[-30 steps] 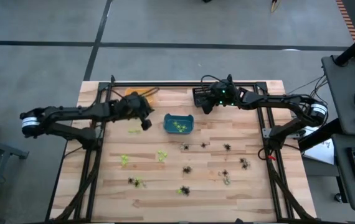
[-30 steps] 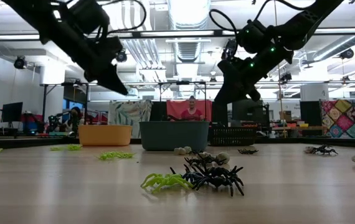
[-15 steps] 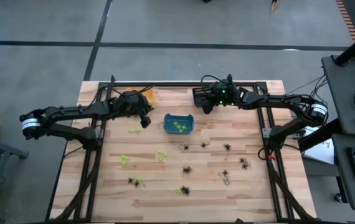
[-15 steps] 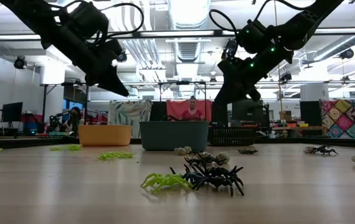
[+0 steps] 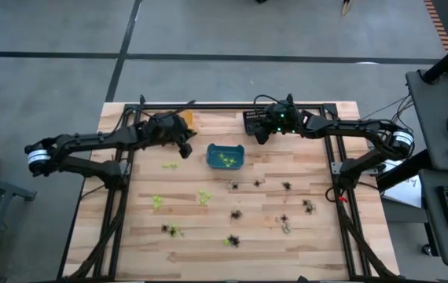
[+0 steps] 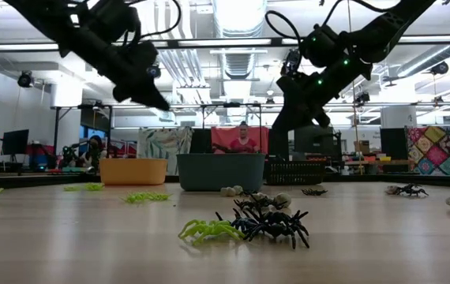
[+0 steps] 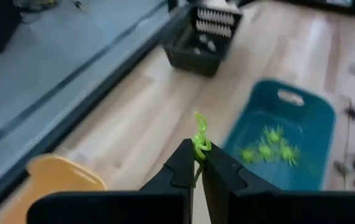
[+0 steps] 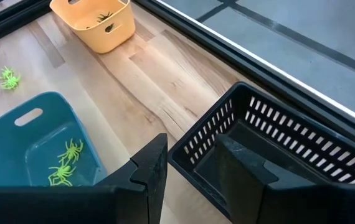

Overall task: Sort Halloween decoration
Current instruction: Put the green spider toy into the blue bin

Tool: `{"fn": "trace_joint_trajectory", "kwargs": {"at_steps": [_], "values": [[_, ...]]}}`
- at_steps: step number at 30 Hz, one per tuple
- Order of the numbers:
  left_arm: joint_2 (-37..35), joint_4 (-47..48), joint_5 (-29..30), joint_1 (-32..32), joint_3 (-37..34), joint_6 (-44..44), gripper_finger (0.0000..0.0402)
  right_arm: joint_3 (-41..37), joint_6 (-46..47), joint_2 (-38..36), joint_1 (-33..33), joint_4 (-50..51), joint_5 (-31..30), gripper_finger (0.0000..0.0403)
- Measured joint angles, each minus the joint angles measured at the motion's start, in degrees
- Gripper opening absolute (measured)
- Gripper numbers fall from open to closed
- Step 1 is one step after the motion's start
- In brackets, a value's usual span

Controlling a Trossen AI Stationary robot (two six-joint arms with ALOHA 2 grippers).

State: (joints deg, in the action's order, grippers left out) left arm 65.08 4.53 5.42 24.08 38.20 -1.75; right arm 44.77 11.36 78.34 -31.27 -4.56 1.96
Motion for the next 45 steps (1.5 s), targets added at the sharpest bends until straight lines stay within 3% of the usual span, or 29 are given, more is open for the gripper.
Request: {"fn": "trace_joint_trajectory", "kwargs": {"at_steps": [7,14,20,26,28,35,37,39,42,45], "values": [[2.52,11.02,9.63,10.41,7.74,4.87,0.0000,0.04,-3.69,-0.39,0.00,-1.81,-0.02,0.0123],[14.76,21.56,5.74,22.88,15.44,7.90,0.0000,2.43,-11.53,-0.54,-0.58,-6.83,-0.46,0.0123],[24.17,36.28,5.57,25.58,21.97,12.26,0.0000,7.94,-18.55,-0.57,-3.26,-6.80,-0.66,0.0123],[26.95,37.30,4.73,25.70,24.37,15.21,0.0000,11.74,-20.88,-0.46,-5.58,-6.07,-0.66,0.0123],[27.14,38.53,-1.81,25.74,25.21,16.77,0.0000,11.98,-20.98,-0.46,-5.96,-5.97,-0.68,0.0123],[25.90,37.99,-42.46,24.68,27.53,32.19,0.0000,12.17,-21.40,-0.41,-6.27,-5.70,-0.66,0.0123],[26.19,35.47,-51.08,23.41,27.32,36.01,0.0000,12.17,-21.40,-0.40,-6.29,-5.68,-0.66,0.0123],[26.86,31.11,-52.31,21.47,27.11,35.11,0.0000,12.17,-21.03,-0.39,-6.27,-5.63,-0.65,0.0123],[28.59,25.72,-47.53,18.19,27.01,31.51,0.0000,12.17,-19.93,-0.39,-6.27,-5.15,-0.58,0.0123],[29.97,24.64,-46.88,15.08,26.98,31.09,0.0000,12.17,-18.85,-0.39,-6.25,-4.72,-0.46,0.0123]]}}
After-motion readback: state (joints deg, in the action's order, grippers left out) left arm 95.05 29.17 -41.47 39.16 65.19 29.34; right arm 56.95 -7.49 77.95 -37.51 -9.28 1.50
